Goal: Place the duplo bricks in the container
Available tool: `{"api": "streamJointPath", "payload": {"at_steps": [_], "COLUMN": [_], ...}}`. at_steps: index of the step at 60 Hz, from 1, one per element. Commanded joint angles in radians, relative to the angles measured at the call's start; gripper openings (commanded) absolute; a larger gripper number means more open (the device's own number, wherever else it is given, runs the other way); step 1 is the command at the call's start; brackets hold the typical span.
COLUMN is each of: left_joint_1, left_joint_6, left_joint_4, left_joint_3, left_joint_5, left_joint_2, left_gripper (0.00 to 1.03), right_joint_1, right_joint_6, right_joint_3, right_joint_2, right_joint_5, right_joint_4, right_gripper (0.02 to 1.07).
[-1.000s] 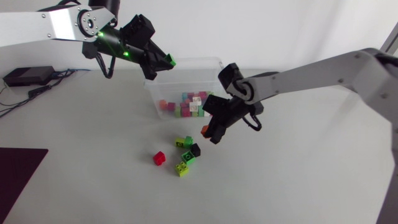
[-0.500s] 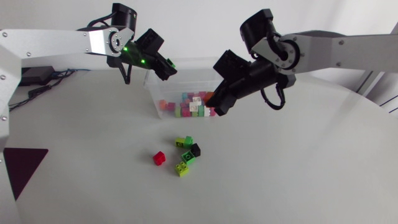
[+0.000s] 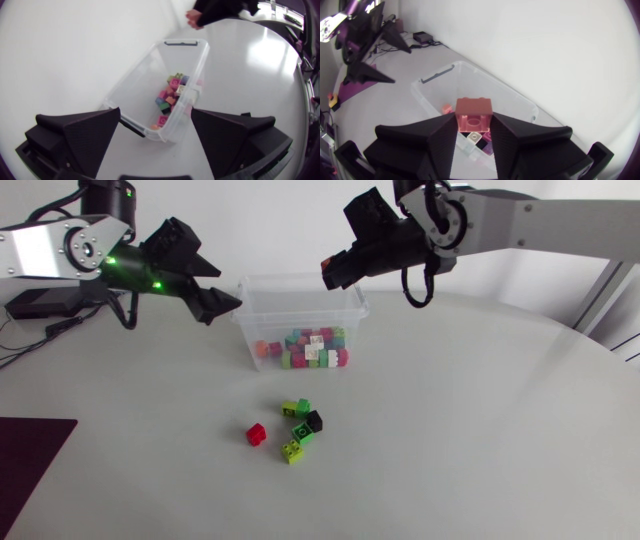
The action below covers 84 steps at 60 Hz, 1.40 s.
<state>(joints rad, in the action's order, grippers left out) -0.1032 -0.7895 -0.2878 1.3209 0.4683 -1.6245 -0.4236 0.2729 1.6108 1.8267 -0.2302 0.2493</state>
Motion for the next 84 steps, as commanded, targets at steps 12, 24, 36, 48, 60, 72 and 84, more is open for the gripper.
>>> {"api": "streamJointPath", "payload": {"at_steps": [12,24,36,48,60,72,84], "left_joint_1": [0.026,0.01,-0.039,-0.119,-0.204,-0.251,-0.28], "left_joint_6": [-0.307,-0.478,-0.605,-0.761,-0.876,-0.932,-0.944], "left_joint_4": [-0.14,-0.175,-0.198,-0.241,-0.244,-0.246,-0.264], "left_joint_3": [-0.213,-0.331,-0.364,-0.361,-0.371,-0.341,-0.293], "left_joint_5": [0.076,0.082,0.082,0.024,-0.129,-0.224,-0.249], "left_joint_2": [0.107,0.081,0.028,-0.02,-0.058,-0.106,-0.163], "left_gripper": [0.99,0.99,0.99,0.99,0.98,0.97,0.96], "right_joint_1": [0.002,0.002,0.003,-0.009,-0.043,-0.093,-0.126], "right_joint_6": [-0.106,-0.13,-0.13,-0.115,-0.063,0.011,0.008], "right_joint_3": [0.112,0.169,0.236,0.155,-0.049,-0.276,-0.427], "right_joint_2": [0.171,0.246,0.299,0.206,0.045,-0.109,-0.19], "right_joint_5": [0.084,0.129,0.175,0.177,0.178,0.178,0.192], "right_joint_4": [-0.099,-0.105,-0.061,-0.042,-0.05,-0.047,-0.021], "right_gripper": [0.3,0.31,0.89,1.02,1.02,1.02,1.02]}}
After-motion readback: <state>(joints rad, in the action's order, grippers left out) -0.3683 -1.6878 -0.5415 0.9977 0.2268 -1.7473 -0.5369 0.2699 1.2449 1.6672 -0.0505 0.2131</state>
